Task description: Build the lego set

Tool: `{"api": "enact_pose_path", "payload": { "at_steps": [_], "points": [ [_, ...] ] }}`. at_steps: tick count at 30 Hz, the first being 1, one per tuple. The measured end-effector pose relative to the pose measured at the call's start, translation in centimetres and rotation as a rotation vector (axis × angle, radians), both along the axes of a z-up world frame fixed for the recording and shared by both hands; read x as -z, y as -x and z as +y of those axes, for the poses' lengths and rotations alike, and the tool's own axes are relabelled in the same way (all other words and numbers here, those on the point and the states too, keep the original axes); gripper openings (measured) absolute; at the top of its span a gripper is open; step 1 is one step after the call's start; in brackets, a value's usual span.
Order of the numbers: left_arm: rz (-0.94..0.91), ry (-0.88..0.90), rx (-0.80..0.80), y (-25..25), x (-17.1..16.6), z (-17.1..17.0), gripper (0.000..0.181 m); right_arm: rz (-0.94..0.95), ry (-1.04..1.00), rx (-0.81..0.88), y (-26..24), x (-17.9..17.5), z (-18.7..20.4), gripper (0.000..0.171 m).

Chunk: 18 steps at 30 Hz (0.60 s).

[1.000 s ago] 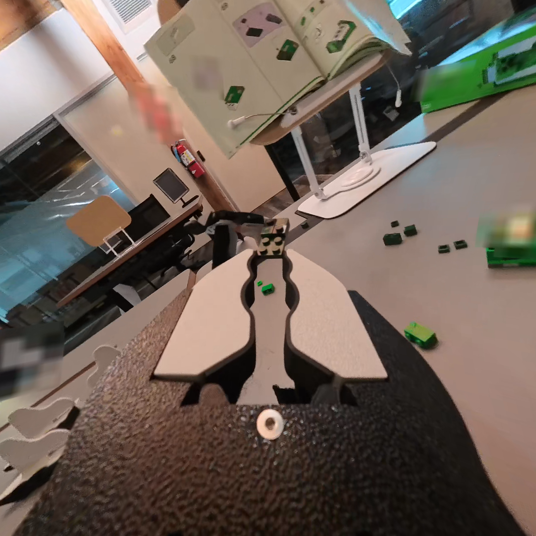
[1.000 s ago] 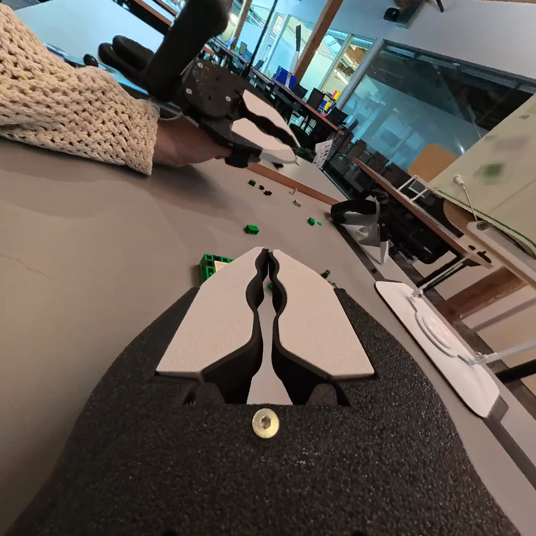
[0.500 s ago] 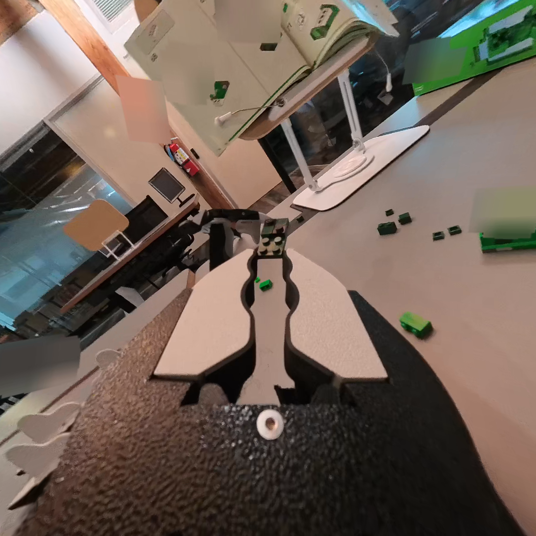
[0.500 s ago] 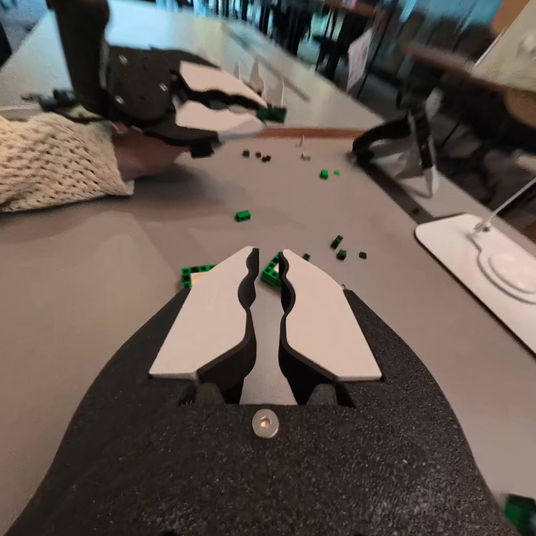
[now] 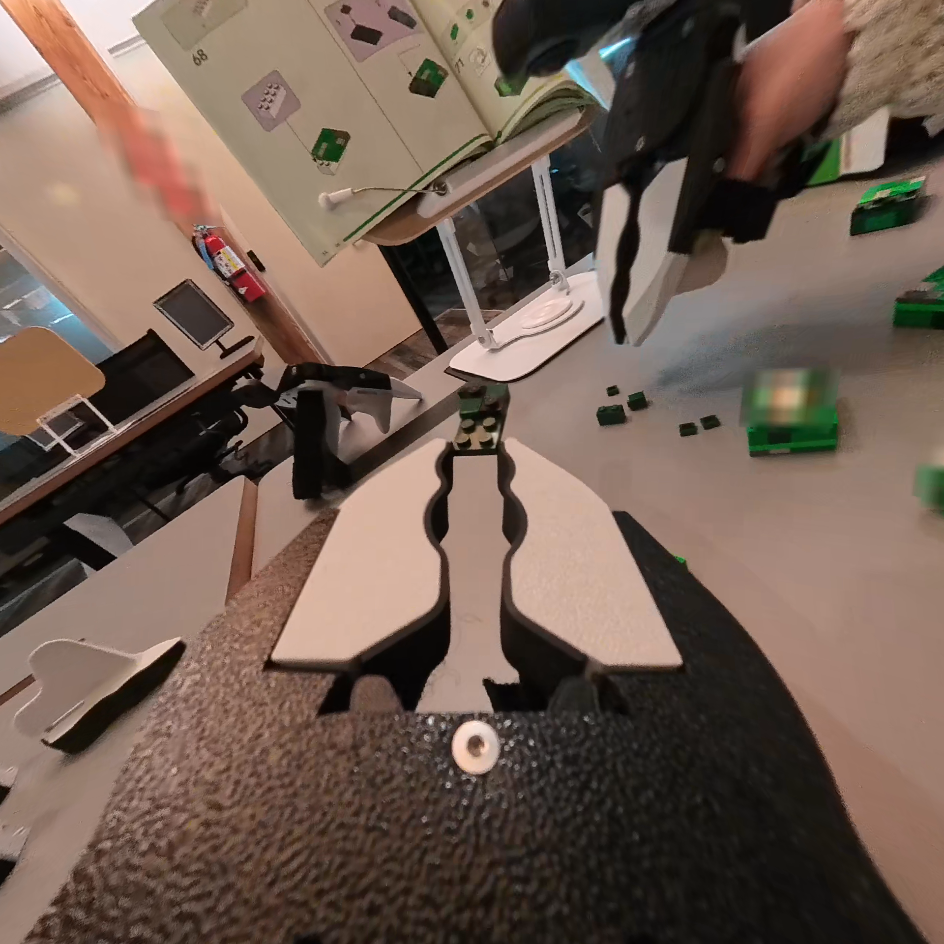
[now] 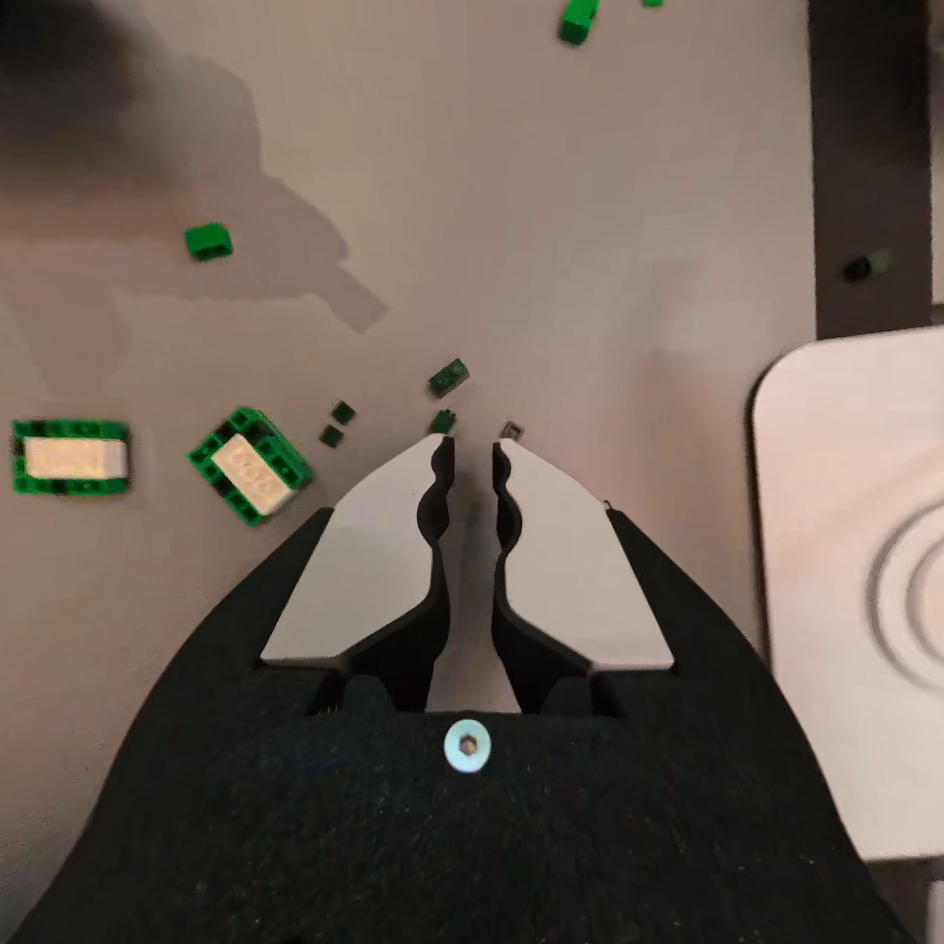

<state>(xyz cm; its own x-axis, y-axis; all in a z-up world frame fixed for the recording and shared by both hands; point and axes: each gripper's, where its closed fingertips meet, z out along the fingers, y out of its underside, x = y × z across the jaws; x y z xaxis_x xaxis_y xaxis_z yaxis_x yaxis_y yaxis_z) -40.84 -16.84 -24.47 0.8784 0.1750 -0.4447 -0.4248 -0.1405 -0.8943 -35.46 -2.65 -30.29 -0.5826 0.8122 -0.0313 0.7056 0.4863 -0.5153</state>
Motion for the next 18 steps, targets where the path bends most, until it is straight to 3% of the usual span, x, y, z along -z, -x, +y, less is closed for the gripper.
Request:
{"api": "enact_pose_path", "payload": {
  "at_steps": [5,8,10,18],
  "points": [
    [0.019,0.029,0.026,-0.6,0.4,0.3,0.016,-0.052,-0.062,-0.068,1.0,2.8,1.2,0.025],
    [0.021,0.041,0.040,-0.9,0.6,0.5,0.016,-0.055,-0.015,-0.049,1.4,3.2,1.2,0.019],
    [0.018,0.047,0.050,-1.1,0.7,0.6,0.016,-0.051,-0.014,-0.051,1.5,3.3,1.3,0.003],
    [0.080,0.126,0.120,-3.5,1.4,1.5,0.015,0.157,-0.110,-0.121,1.2,2.6,0.0,0.001]
  ]
}}
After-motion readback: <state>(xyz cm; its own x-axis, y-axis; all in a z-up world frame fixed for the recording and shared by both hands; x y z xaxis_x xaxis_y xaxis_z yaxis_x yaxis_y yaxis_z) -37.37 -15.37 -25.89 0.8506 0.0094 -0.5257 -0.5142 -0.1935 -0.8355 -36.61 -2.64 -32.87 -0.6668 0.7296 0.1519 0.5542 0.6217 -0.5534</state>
